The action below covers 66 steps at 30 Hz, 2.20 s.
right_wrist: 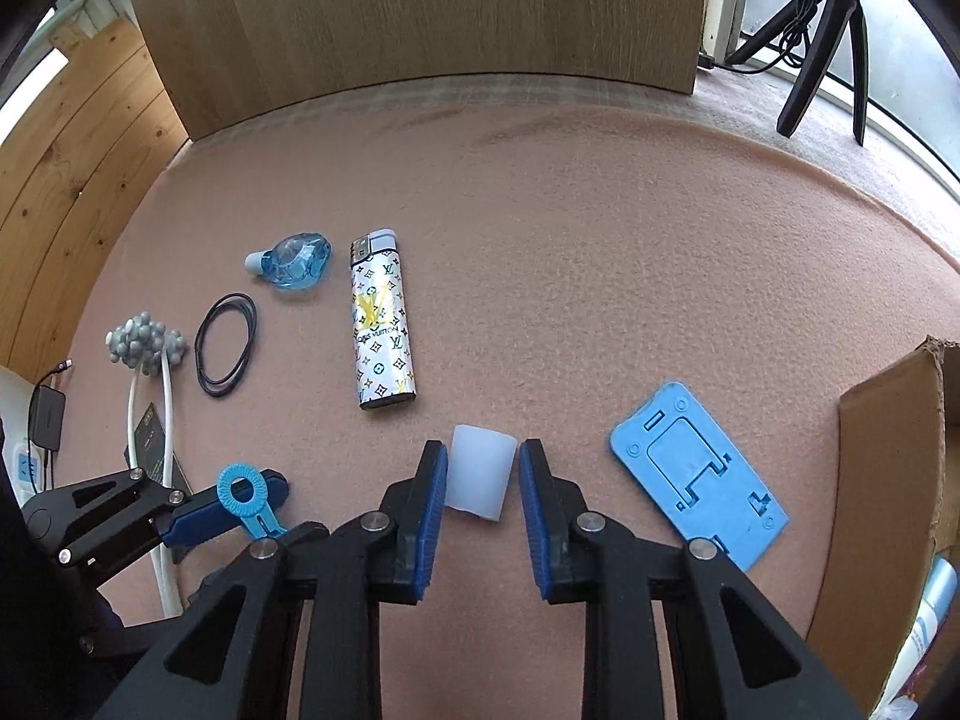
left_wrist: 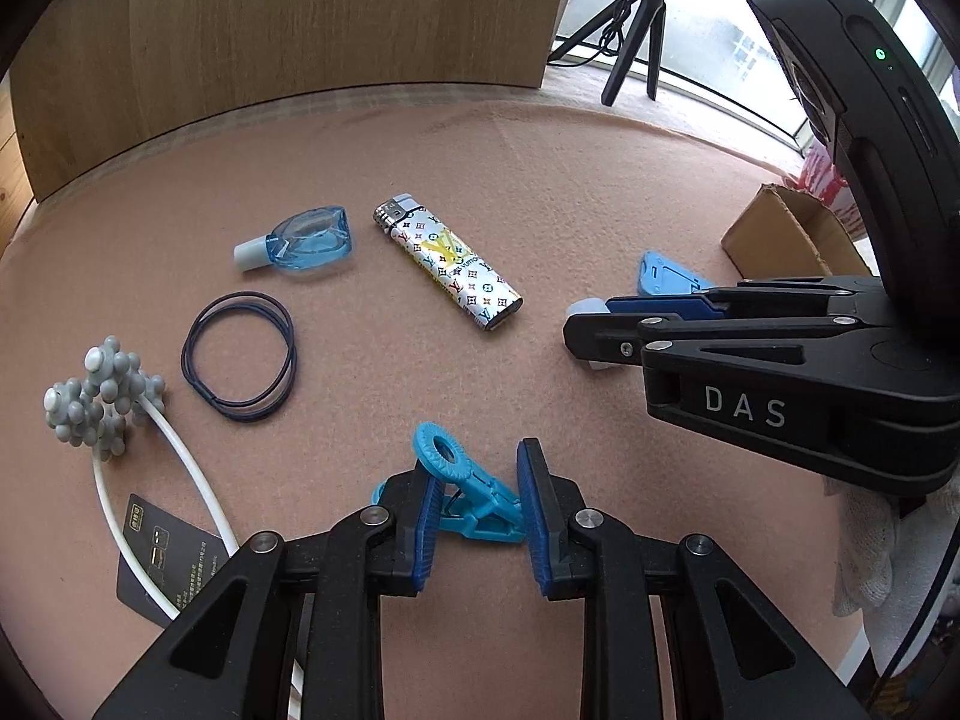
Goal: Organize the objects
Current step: 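Grasp the cyan clip with the left gripper while the right grasps the white cylinder, then carry the clip and white cylinder into the box and open both grippers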
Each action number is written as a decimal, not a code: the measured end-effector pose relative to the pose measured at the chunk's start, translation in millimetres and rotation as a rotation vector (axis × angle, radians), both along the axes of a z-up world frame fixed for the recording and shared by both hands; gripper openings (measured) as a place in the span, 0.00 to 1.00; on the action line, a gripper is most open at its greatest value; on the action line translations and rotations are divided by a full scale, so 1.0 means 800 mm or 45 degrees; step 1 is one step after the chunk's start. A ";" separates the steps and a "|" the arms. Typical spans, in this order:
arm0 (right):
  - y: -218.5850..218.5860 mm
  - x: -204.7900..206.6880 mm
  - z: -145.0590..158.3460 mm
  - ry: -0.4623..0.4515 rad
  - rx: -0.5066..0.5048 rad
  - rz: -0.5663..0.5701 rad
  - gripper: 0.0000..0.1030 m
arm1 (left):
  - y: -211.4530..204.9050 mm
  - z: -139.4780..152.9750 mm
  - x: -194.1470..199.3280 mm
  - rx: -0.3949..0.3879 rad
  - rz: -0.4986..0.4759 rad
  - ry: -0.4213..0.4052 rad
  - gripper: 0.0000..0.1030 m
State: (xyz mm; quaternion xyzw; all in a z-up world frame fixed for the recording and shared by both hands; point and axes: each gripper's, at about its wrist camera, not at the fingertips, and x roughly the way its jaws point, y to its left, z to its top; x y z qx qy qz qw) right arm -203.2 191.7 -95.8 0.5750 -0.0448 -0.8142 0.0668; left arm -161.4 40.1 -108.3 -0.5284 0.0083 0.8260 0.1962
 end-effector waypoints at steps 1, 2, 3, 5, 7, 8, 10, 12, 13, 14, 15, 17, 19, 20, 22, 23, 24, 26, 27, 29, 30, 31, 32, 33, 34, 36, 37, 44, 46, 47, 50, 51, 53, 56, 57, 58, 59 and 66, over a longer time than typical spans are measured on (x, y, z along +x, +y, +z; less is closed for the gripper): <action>0.000 0.001 0.000 0.001 -0.003 0.001 0.16 | 0.001 -0.001 -0.001 -0.008 -0.004 0.003 0.26; 0.001 0.002 0.001 0.004 -0.002 0.002 0.15 | 0.002 0.000 0.000 -0.012 -0.006 0.006 0.27; 0.002 0.003 0.002 0.008 -0.003 0.001 0.14 | 0.002 0.000 0.000 -0.012 -0.005 0.005 0.32; 0.004 0.008 0.003 0.013 -0.015 -0.005 0.12 | -0.001 0.002 0.002 -0.022 0.021 0.005 0.48; 0.008 0.013 0.006 0.016 -0.032 -0.016 0.11 | -0.005 0.006 0.006 -0.031 0.048 0.028 0.61; 0.010 0.017 0.007 0.018 -0.038 -0.022 0.11 | -0.008 0.008 0.008 -0.038 0.066 0.037 0.62; 0.014 0.025 0.009 0.024 -0.041 -0.034 0.11 | -0.018 0.010 0.011 -0.028 0.109 0.043 0.62; 0.019 0.033 0.008 0.022 -0.048 -0.049 0.11 | -0.028 0.010 0.013 -0.007 0.147 0.043 0.62; 0.023 0.038 0.006 0.019 -0.055 -0.058 0.11 | -0.033 0.008 0.013 -0.012 0.169 0.044 0.62; 0.026 0.042 0.005 0.015 -0.063 -0.067 0.11 | -0.036 0.005 0.013 -0.016 0.181 0.039 0.62; 0.029 0.046 0.004 0.012 -0.072 -0.075 0.11 | -0.039 0.001 0.012 -0.014 0.184 0.023 0.61; 0.034 0.053 0.005 0.013 -0.085 -0.093 0.11 | -0.044 0.000 0.016 -0.003 0.174 0.038 0.60; 0.038 0.057 0.007 0.017 -0.091 -0.108 0.11 | -0.045 -0.001 0.017 -0.018 0.164 0.055 0.48; 0.039 0.059 0.009 0.023 -0.092 -0.111 0.11 | -0.046 -0.001 0.017 -0.023 0.163 0.060 0.34; 0.041 0.062 0.013 0.036 -0.084 -0.111 0.11 | -0.052 -0.002 0.018 0.001 0.174 0.058 0.28; 0.041 0.064 0.015 0.044 -0.079 -0.113 0.11 | -0.054 -0.002 0.019 0.021 0.179 0.051 0.27; 0.043 0.066 0.017 0.051 -0.079 -0.115 0.11 | -0.055 -0.001 0.020 0.028 0.186 0.046 0.27; 0.046 0.070 0.023 0.066 -0.084 -0.122 0.11 | -0.058 0.002 0.022 0.039 0.193 0.044 0.27; 0.048 0.072 0.025 0.074 -0.089 -0.127 0.11 | -0.058 0.005 0.022 0.056 0.194 0.044 0.27; 0.053 0.076 0.033 0.093 -0.094 -0.136 0.11 | -0.057 0.014 0.022 0.075 0.199 0.056 0.27; 0.056 0.079 0.037 0.101 -0.097 -0.141 0.11 | -0.055 0.021 0.023 0.090 0.196 0.066 0.27; 0.060 0.081 0.041 0.111 -0.104 -0.148 0.11 | -0.052 0.027 0.022 0.105 0.187 0.075 0.27; 0.064 0.084 0.046 0.122 -0.111 -0.156 0.11 | -0.048 0.033 0.022 0.111 0.177 0.087 0.27; 0.068 0.088 0.051 0.132 -0.115 -0.163 0.11 | -0.040 0.041 0.021 0.114 0.166 0.102 0.27; 0.073 0.092 0.056 0.144 -0.117 -0.171 0.11 | -0.033 0.048 0.021 0.122 0.154 0.115 0.27; 0.084 0.100 0.066 0.165 -0.120 -0.187 0.11 | -0.017 0.061 0.021 0.150 0.122 0.135 0.27; 0.090 0.107 0.072 0.177 -0.120 -0.196 0.11 | -0.007 0.066 0.020 0.158 0.102 0.144 0.27; 0.142 0.146 0.101 0.246 -0.089 -0.289 0.11 | 0.079 0.099 0.018 0.221 -0.056 0.188 0.27; 0.159 0.157 0.106 0.258 -0.076 -0.323 0.11 | 0.106 0.106 0.018 0.234 -0.104 0.194 0.27; 0.167 0.162 0.108 0.261 -0.072 -0.341 0.11 | 0.122 0.109 0.018 0.239 -0.126 0.198 0.27; 0.195 0.178 0.111 0.267 -0.059 -0.394 0.11 | 0.164 0.115 0.018 0.250 -0.197 0.208 0.27; 0.204 0.182 0.112 0.266 -0.057 -0.412 0.11 | 0.178 0.117 0.019 0.251 -0.219 0.211 0.27; 0.219 0.192 0.111 0.266 -0.048 -0.447 0.11 | 0.204 0.119 0.021 0.253 -0.258 0.216 0.27; 0.240 0.205 0.110 0.265 -0.037 -0.488 0.11 | 0.239 0.117 0.019 0.249 -0.304 0.208 0.27; 0.247 0.210 0.109 0.265 -0.034 -0.498 0.11 | 0.250 0.116 0.018 0.248 -0.315 0.204 0.27; 0.252 0.213 0.109 0.264 -0.031 -0.508 0.11 | 0.261 0.114 0.018 0.244 -0.329 0.202 0.27; 0.257 0.216 0.108 0.264 -0.029 -0.517 0.11 | 0.271 0.113 0.018 0.241 -0.342 0.200 0.27; 0.288 0.231 0.101 0.257 -0.025 -0.562 0.11 | 0.321 0.102 0.020 0.236 -0.408 0.184 0.27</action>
